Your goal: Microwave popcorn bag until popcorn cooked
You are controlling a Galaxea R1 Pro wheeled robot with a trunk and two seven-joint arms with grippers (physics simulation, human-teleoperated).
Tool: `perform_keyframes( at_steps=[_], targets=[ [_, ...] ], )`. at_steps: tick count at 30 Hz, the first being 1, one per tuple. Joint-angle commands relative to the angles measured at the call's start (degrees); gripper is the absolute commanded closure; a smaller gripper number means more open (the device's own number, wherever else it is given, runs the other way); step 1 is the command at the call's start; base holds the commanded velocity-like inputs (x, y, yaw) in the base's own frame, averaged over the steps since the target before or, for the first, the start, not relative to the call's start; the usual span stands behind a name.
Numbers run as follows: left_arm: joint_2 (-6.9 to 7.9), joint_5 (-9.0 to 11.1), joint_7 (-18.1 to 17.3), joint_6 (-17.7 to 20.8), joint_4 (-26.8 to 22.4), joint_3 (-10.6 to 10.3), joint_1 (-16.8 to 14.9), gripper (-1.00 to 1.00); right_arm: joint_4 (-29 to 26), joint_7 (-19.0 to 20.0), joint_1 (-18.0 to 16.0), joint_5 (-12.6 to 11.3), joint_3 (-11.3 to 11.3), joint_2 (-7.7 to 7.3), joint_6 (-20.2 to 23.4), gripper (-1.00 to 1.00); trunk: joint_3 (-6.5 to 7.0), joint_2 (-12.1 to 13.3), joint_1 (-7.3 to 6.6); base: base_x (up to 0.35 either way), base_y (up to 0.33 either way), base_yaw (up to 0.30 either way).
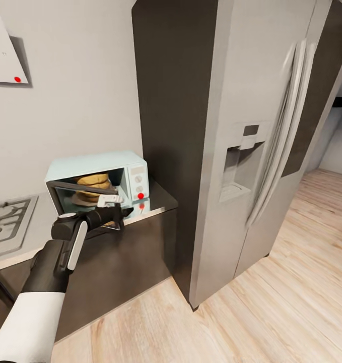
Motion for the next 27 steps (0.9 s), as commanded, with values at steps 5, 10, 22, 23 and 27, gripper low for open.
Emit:
perform_keyframes(
  at_steps=[5, 10, 22, 23, 27],
  targets=[
    [-0.04, 3.5, -0.7, 1.3, -0.1, -2.9, -0.1, -1.00, 0.2, 0.1, -0.1, 0.5, -0.5, -0.06, -0.3, -1.00, -0.05, -0.1, 0.00, 0.000, 0.000, -0.002],
    [0.05, 3.4, -0.6, 6.7, -0.1, -2.9, 0.0, -1.00, 0.2, 0.1, -0.1, 0.5, -0.4, -0.05, -0.2, -1.00, -0.05, -0.1, 0.00, 0.000, 0.000, 0.000],
    [5.36, 0.4, -0.6, 13.9, 0.2, -2.6, 0.0, -1.00, 0.2, 0.1, -0.1, 0.5, -0.4, -0.03, -0.3, -1.00, -0.05, -0.1, 0.00, 0.000, 0.000, 0.000],
    [5.64, 0.2, -0.5, 13.9, 0.3, -2.5, 0.0, -1.00, 0.2, 0.1, -0.1, 0.5, -0.4, -0.03, -0.3, -1.00, -0.05, -0.1, 0.00, 0.000, 0.000, 0.000],
    [7.56, -1.7, -0.5, 14.0, 0.2, -2.4, 0.0, -1.00, 0.2, 0.0, -0.1, 0.5, -0.4, -0.04, -0.4, -1.00, -0.05, -0.1, 0.00, 0.000, 0.000, 0.000]
  ],
)
